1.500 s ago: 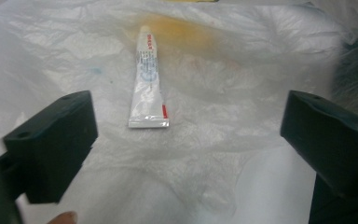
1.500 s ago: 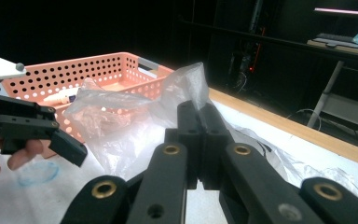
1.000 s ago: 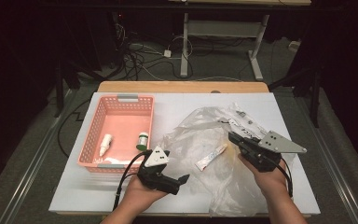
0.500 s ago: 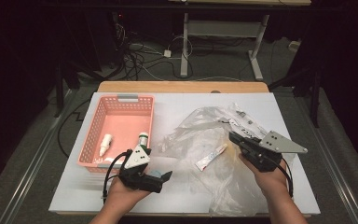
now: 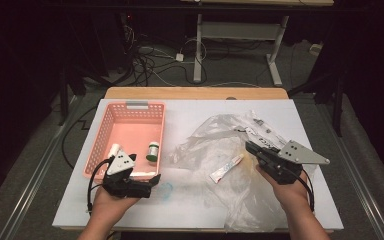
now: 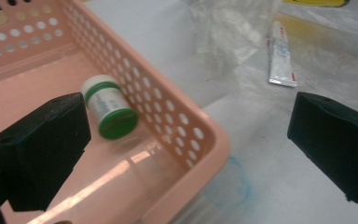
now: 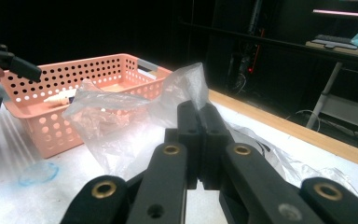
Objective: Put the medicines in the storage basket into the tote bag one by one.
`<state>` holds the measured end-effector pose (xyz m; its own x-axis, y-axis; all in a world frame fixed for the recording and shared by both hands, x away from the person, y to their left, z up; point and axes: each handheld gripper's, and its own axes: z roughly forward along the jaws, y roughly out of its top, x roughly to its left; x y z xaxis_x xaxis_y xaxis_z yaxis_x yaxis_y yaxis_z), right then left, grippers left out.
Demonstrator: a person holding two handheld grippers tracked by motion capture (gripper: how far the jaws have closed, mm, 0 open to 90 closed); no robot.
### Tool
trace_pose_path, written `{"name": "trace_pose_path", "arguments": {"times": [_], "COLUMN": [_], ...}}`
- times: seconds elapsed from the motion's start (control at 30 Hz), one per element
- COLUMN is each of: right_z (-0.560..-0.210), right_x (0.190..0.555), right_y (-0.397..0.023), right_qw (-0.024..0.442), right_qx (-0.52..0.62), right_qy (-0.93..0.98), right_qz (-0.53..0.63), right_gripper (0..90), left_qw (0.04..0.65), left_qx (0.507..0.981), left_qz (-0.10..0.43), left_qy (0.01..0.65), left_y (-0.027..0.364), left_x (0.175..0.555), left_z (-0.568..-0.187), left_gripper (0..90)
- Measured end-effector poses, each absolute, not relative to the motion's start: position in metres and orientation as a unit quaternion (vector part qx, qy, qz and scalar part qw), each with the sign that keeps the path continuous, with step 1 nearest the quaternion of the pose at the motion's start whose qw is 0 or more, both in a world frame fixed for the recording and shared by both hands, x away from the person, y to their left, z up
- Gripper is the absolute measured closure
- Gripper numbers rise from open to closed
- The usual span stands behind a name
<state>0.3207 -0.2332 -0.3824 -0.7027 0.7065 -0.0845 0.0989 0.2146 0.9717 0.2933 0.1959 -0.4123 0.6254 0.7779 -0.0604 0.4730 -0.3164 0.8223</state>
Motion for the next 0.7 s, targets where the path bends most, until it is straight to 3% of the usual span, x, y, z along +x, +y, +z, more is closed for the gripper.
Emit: {"name": "trace_pose_path", "arguments": {"times": [0.7], "right_z": [-0.383], "right_x": [0.321], "right_y": [-0.234], "right_qw": [0.268], "right_qx": [0.277], "right_qy": [0.732], "right_qz": [0.562], "right_gripper": [89.9], "left_qw": [0.420], "left_qx": [0.747], "left_qz": [0.201], "left_qy": [0.475], "left_y": [0.265], "left_x": [0.304], "left_z": [-0.416], "left_gripper": [0.0]}}
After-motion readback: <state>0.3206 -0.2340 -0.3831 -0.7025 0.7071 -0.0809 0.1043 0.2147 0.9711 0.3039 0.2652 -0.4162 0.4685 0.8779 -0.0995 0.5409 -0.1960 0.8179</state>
